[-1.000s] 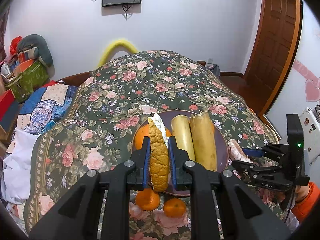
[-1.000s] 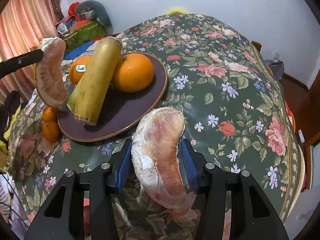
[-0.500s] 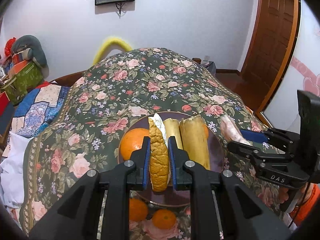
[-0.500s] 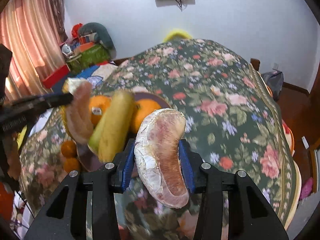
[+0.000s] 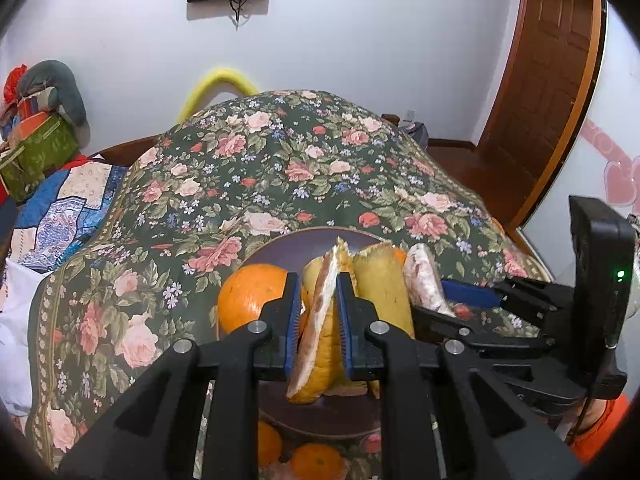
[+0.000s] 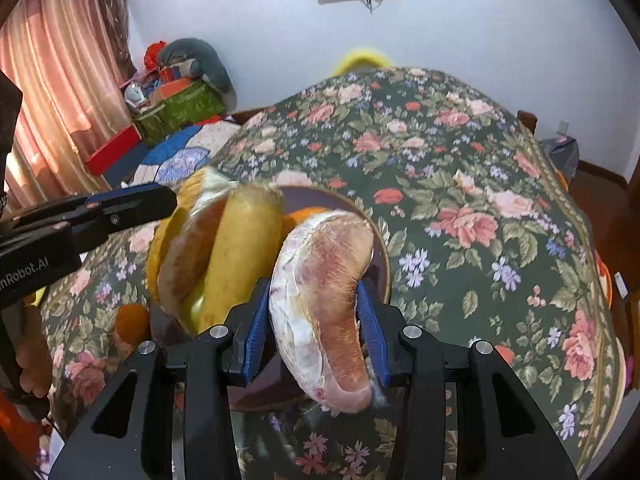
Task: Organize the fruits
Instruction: 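Carry both pomelo wedges onto the plate beside the yellow vegetables and release, then withdraw both open tools from the plate and move toward the mandarins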
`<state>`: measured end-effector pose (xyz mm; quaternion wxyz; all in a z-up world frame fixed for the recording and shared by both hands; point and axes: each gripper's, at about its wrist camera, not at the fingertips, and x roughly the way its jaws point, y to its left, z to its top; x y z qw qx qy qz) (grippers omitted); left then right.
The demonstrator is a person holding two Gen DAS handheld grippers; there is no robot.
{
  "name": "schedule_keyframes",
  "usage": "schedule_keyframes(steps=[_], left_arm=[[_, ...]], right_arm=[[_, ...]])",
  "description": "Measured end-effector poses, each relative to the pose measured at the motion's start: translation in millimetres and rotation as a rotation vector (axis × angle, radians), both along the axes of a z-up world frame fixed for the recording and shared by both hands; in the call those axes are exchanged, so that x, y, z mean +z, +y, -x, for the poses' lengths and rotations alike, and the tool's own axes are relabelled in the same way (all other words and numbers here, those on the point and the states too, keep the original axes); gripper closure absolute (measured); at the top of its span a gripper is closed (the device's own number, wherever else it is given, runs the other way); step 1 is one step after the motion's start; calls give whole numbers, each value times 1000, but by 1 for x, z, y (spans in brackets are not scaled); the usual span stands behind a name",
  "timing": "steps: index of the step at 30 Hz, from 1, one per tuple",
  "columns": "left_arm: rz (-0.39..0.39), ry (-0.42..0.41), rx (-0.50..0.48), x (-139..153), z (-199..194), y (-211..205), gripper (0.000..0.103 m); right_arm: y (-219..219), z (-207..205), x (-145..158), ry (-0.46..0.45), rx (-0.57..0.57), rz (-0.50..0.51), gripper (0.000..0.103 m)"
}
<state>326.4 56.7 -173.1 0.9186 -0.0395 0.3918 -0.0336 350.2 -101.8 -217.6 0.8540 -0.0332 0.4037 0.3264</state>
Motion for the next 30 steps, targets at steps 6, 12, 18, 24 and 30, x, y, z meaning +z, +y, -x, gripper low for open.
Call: schedule_keyframes(steps=[6,12,18,24,30], left_arm=[[9,15,3,-2,5,2,86],[0,-3,10,13,23,4,81],[1,-24,28,30,47,5,72],[3,-49,37,47,76,2,58],[7,-63,44,59,110,-3,44]], right_arm=[[-1,2,4,-5,1,3,61],[-6,12,21,-43,-3,-1,61],[-14,32,46,-93,-9,-2,61],[-26,58,67,-136,-23,6,61],[-33,81,74,-144,-29,29,61]])
